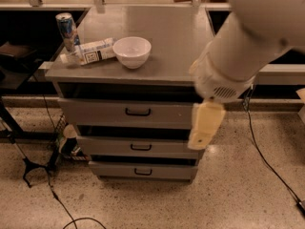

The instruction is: Open top drawer

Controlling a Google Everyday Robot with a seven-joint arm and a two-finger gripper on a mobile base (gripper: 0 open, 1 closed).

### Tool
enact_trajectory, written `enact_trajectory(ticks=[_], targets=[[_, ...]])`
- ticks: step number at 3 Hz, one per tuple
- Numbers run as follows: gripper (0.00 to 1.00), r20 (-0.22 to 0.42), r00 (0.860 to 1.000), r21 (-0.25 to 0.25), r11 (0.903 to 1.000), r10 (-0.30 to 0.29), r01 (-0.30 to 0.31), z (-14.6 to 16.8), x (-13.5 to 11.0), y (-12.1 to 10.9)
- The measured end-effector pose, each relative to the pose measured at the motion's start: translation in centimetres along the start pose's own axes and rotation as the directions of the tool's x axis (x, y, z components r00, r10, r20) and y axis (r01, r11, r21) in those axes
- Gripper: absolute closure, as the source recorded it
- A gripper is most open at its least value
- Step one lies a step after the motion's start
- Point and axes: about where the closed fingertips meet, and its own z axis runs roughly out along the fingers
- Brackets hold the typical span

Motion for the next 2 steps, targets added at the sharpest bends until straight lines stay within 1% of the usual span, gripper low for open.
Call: enact_trajectory(ticks=[1, 2], targets=[[0.0, 0.004, 0.999, -0.043, 0.998, -0.046, 0.047, 7.1, -4.4, 1.7], [0.0, -0.009, 0.998, -0.072, 0.9952, -0.067, 0.066, 13.1, -8.1, 1.9]])
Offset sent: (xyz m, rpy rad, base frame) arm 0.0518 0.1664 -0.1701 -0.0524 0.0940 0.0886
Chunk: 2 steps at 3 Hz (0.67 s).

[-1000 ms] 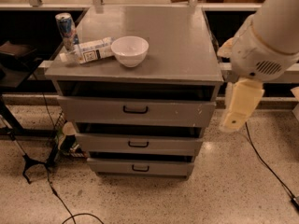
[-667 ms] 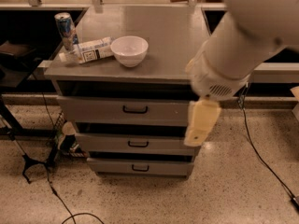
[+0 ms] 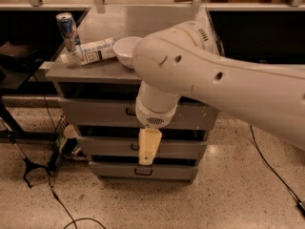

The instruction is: Open top drawer

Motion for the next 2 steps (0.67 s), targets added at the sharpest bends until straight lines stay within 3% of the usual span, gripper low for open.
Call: enact_trajectory(ticks=[1, 2], targets=[[0.0, -0.03, 0.999, -0.005, 0.9998, 0.019, -0.019, 4.5, -2.8, -1.5], [0.0, -0.071, 0.994, 0.017, 0.9968, 0.079, -0.078, 7.9, -4.6, -3.5]])
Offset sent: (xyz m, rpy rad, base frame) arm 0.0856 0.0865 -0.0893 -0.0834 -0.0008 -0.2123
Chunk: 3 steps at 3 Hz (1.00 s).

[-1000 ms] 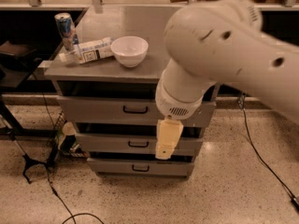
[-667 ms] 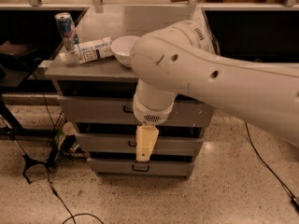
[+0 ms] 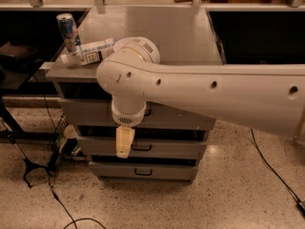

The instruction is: Open top drawer

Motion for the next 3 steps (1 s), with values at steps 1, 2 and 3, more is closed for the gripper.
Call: enact_trajectory(ticks=[1, 2, 3], targets=[[0.0, -0.038, 0.997, -0.001, 0.9976, 0.07, -0.07, 2.9, -1.2, -1.3], [0.0, -0.061, 0.991, -0.009, 0.9932, 0.116, -0.116, 4.8, -1.5, -1.9], [0.0, -0.076, 0.983, -0.002, 0.9862, 0.165, -0.165, 6.4, -1.4, -2.5]])
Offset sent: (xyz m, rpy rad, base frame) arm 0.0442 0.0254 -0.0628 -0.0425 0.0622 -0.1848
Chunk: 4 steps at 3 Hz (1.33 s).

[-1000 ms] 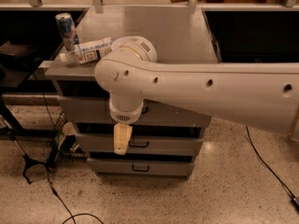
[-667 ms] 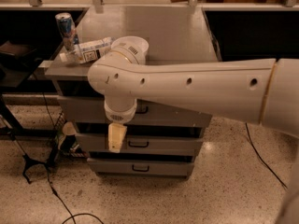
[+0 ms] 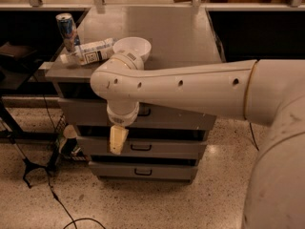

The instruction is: Open top drawer

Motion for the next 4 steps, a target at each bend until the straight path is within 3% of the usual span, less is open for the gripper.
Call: enact_trajectory(ticks=[2, 4], targets=[[0.0, -0.012, 1.0, -0.053, 0.9986, 0.011, -0.011, 2.3, 0.2, -0.4], [0.0, -0.013, 1.0, -0.117, 0.9928, -0.026, 0.025, 4.1, 1.8, 0.0]])
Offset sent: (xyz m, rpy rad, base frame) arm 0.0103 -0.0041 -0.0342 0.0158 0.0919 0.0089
